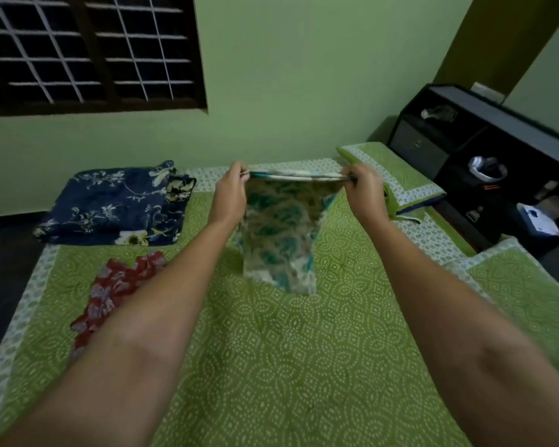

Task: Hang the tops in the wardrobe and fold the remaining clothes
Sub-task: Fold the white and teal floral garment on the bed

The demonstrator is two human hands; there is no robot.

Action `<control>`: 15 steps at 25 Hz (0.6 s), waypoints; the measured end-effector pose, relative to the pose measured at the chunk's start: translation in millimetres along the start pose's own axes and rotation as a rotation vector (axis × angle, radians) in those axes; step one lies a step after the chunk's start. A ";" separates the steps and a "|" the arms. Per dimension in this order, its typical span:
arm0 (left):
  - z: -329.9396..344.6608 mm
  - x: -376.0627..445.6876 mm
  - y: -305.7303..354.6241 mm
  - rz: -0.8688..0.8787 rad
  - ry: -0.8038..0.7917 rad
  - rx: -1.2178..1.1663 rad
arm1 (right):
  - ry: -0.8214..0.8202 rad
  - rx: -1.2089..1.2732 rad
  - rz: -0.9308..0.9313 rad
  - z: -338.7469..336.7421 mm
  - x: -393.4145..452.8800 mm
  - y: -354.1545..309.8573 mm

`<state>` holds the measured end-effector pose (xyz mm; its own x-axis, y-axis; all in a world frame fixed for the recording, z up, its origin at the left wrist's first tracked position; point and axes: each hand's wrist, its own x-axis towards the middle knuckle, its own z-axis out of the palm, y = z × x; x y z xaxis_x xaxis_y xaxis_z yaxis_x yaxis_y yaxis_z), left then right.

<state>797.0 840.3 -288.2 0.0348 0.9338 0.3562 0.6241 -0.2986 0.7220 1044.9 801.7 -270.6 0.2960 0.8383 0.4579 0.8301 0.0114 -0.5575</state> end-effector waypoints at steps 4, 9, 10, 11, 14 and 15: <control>41.9 -67.8 -55.5 -0.003 -0.073 0.031 | -0.043 0.016 -0.012 36.3 -66.7 53.1; 113.0 -195.9 -161.5 -0.174 -0.375 -0.002 | -0.265 0.025 0.062 106.0 -214.9 143.4; 132.4 -225.8 -186.1 -0.196 -0.444 0.002 | -0.326 0.015 0.106 121.9 -249.8 165.4; 149.4 -254.3 -206.8 -0.235 -0.536 0.017 | -0.390 0.004 0.146 137.7 -283.9 186.9; 205.2 -340.1 -283.9 -0.298 -0.671 0.153 | -0.612 -0.036 0.281 189.6 -382.6 247.1; 218.0 -362.4 -301.1 -0.333 -0.690 0.174 | -0.659 -0.048 0.327 204.5 -410.2 261.6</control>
<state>766.7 634.8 -763.9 0.2655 0.8971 -0.3531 0.7984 0.0007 0.6021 1044.0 572.3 -745.9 0.1991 0.9485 -0.2466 0.7725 -0.3067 -0.5561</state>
